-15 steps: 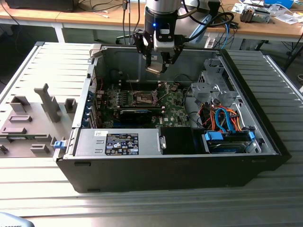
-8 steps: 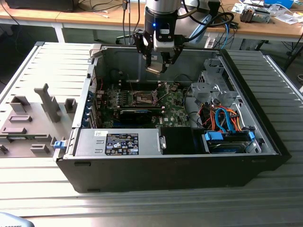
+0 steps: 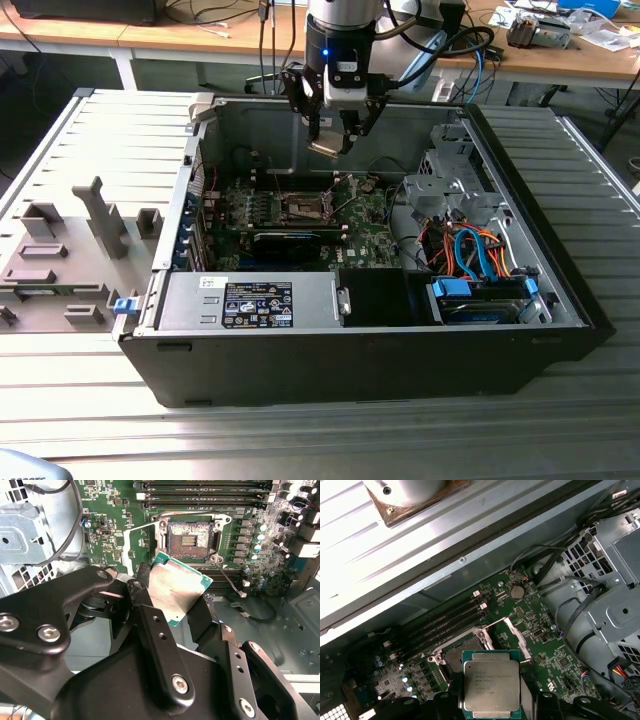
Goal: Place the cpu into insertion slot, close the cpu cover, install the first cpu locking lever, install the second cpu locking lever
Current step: 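Place the cpu into insertion slot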
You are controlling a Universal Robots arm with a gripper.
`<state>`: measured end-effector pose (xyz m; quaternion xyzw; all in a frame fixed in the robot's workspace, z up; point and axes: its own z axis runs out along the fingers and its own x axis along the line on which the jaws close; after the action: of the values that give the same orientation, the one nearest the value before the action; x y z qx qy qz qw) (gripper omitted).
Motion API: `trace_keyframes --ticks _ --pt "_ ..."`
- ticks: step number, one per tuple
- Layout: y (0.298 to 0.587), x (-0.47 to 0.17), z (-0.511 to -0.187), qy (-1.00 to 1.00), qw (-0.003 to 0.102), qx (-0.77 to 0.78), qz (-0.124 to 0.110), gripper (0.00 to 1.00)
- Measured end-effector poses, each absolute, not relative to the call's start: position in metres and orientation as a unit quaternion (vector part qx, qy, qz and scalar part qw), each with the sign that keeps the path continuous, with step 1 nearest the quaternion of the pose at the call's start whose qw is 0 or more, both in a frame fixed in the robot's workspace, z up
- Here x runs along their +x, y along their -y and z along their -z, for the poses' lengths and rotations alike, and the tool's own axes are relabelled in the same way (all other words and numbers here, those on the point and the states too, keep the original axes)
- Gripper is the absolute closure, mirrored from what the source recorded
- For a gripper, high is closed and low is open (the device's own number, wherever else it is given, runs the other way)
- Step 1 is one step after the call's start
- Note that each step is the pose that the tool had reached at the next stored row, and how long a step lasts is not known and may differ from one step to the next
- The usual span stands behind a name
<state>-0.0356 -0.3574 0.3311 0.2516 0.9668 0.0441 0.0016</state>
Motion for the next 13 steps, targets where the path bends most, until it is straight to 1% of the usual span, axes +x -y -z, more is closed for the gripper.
trace_keyframes --ticks 13 --pt "0.3574 -0.0356 -0.3312 -0.964 0.002 0.262 -0.044 0.46"
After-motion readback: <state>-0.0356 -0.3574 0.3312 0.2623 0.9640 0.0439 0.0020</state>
